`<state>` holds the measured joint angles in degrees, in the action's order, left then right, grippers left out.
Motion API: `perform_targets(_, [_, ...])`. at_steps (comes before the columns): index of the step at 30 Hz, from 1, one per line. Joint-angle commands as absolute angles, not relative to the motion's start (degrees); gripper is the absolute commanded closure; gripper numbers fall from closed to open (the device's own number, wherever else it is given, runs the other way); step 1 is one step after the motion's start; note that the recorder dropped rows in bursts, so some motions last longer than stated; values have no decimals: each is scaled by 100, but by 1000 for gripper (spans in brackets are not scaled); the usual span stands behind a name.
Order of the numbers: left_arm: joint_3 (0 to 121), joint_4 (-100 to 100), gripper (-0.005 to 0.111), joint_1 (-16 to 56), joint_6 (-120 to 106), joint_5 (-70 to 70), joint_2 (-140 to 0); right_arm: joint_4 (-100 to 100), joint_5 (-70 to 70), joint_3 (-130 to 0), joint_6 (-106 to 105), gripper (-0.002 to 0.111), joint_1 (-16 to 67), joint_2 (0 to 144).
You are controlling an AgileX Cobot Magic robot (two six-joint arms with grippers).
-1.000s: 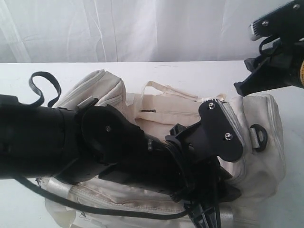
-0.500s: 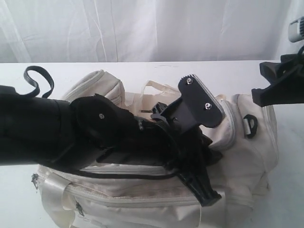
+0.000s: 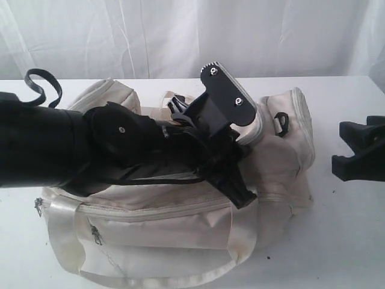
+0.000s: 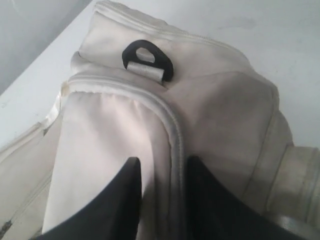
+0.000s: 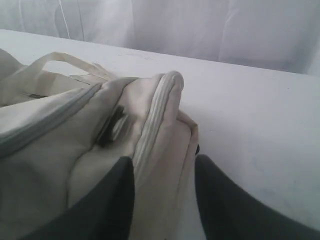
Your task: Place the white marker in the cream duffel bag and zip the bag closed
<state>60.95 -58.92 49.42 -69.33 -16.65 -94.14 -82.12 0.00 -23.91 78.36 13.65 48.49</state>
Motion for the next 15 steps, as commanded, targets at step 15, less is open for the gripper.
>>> perform_targets(15, [6773,-6610,70,4809,-7492,-1057,-9517,-8203,-704,-2250,8117,70,1303,4735])
